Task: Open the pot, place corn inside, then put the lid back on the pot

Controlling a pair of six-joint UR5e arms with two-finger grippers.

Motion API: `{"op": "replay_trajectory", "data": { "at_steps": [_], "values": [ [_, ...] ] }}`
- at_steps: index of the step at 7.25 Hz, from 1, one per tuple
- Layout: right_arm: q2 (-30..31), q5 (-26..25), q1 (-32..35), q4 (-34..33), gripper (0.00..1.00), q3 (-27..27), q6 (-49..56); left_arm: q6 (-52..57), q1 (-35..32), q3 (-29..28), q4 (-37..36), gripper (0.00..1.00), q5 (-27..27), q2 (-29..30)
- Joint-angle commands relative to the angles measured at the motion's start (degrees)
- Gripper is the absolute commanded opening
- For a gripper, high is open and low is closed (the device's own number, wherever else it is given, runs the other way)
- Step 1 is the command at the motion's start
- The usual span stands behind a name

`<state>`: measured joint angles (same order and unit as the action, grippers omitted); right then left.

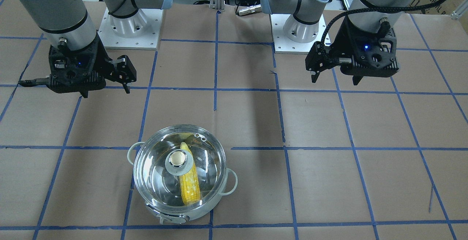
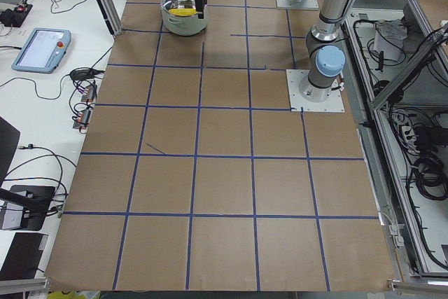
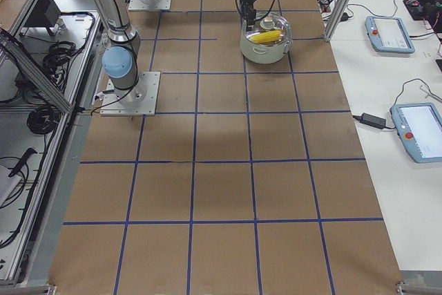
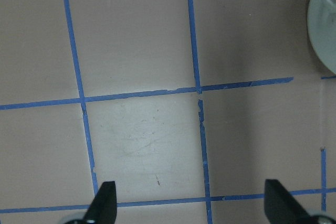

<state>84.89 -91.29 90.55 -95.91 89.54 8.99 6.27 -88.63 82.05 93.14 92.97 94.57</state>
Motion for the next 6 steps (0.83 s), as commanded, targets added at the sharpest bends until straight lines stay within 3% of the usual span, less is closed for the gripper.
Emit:
{"op": "replay_trajectory", "data": {
  "at_steps": [1,6],
  "values": [
    [-0.95,0.32,0.06,-0.07,1.00,-0.24,-0.47,-0.03,-0.05,0.31,-0.06,1.00,-0.07,-0.09],
    [-0.95,1.63,0.06,-0.07,1.00,-0.76,-0.55,0.06,-0.05,0.48,-0.24,1.00,0.01,-0.09]
  ]
}}
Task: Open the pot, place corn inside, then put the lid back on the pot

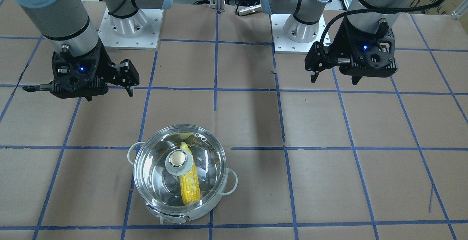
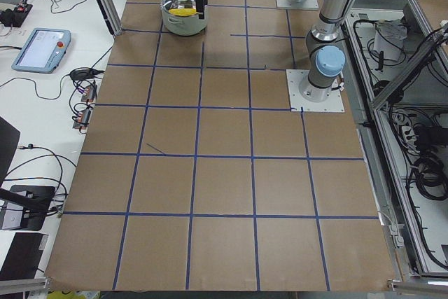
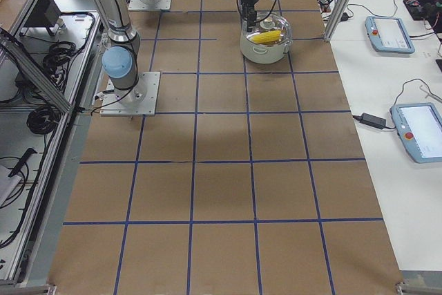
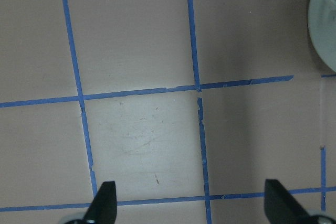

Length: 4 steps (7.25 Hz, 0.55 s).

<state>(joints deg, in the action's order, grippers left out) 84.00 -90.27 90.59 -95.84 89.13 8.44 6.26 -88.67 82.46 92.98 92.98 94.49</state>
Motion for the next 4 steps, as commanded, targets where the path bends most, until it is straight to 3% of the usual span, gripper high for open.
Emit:
{"op": "replay_trajectory", "data": {
  "at_steps": [1,4],
  "values": [
    [-0.15,0.53,-0.06,-0.05,1.00,-0.10,0.17,-0.02,-0.02,0.07,-0.08,1.00,0.01,-0.09],
    [-0.06,-0.34,0.02,-0.05,1.00,-0.09,0.52,0.07,-0.10,0.77,-0.25,1.00,-0.08,-0.53]
  ]
}}
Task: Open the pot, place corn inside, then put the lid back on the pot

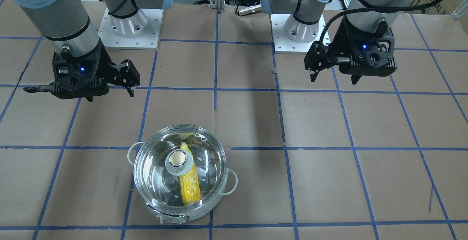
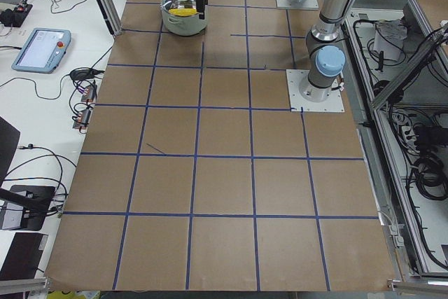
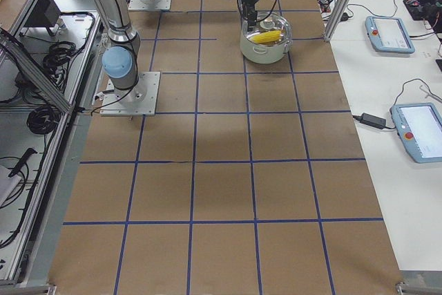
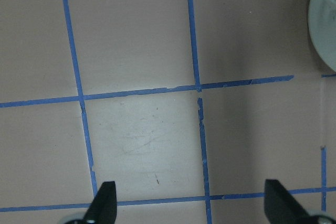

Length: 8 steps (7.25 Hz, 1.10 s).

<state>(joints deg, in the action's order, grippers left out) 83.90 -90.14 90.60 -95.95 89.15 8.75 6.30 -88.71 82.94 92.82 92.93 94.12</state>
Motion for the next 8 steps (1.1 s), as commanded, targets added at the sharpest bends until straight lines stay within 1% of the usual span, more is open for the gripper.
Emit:
{"op": "replay_trajectory", "data": {
  "at_steps": [1,5,7,8],
  "values": [
    [-0.14,-0.48,-0.08,0.06,1.00,0.40,0.48,0.03,-0.06,0.38,-0.01,1.00,-0.03,-0.25],
    [-1.38,0.40,-0.08,-0.64,1.00,0.58,-0.39,0.12,-0.06,0.38,-0.10,1.00,0.06,-0.34],
    [-2.86,0.23,1.15,-0.91,1.00,-0.38,-6.43,0.20,-0.15,0.46,-0.10,1.00,0.15,-0.52],
    [-3.56,-0.03,2.37,-1.86,1.00,-0.65,-6.72,0.55,-0.15,0.47,-0.10,1.00,0.15,-0.52]
  ]
}}
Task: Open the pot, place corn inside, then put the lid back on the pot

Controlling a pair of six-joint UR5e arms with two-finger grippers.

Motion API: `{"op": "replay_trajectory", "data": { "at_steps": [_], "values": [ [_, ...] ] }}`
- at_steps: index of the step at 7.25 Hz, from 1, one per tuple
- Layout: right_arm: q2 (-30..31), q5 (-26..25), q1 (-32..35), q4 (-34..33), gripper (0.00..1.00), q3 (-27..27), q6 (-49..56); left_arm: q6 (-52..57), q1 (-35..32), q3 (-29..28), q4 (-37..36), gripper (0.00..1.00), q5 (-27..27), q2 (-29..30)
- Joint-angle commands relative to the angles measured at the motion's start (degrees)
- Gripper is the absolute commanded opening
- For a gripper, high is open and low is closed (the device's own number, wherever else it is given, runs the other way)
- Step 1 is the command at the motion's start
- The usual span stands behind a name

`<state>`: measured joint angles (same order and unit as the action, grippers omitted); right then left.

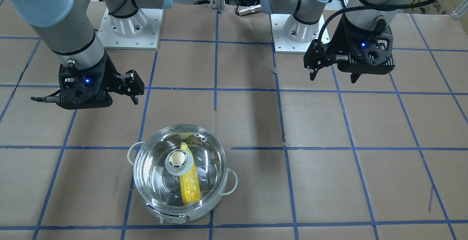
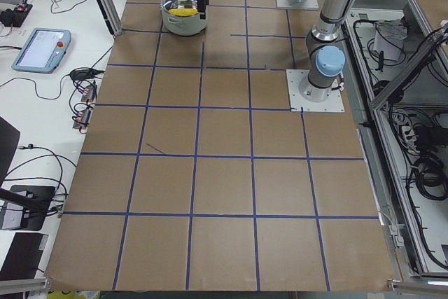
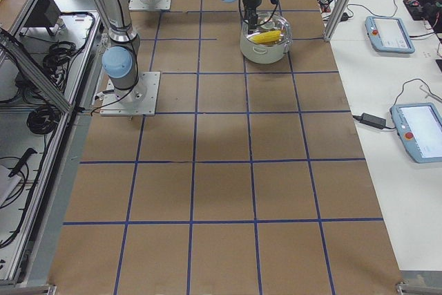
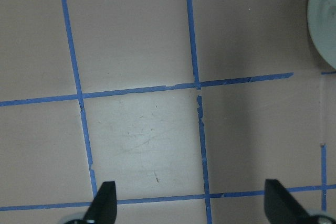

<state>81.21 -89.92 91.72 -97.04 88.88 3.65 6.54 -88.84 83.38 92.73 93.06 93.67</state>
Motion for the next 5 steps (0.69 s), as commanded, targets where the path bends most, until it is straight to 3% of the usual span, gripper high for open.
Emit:
{"op": "replay_trajectory", "data": {
  "at_steps": [1,5],
  "values": [
    [-0.88,-0.26,1.61,-1.04,1.00,-0.37,-0.50,0.40,0.07,-0.23,0.52,1.00,0.01,0.20],
    [2.19,-1.40,0.13,-2.10,1.00,-0.10,4.43,0.58,1.64,-0.77,0.00,1.00,-0.86,0.81]
  ]
}}
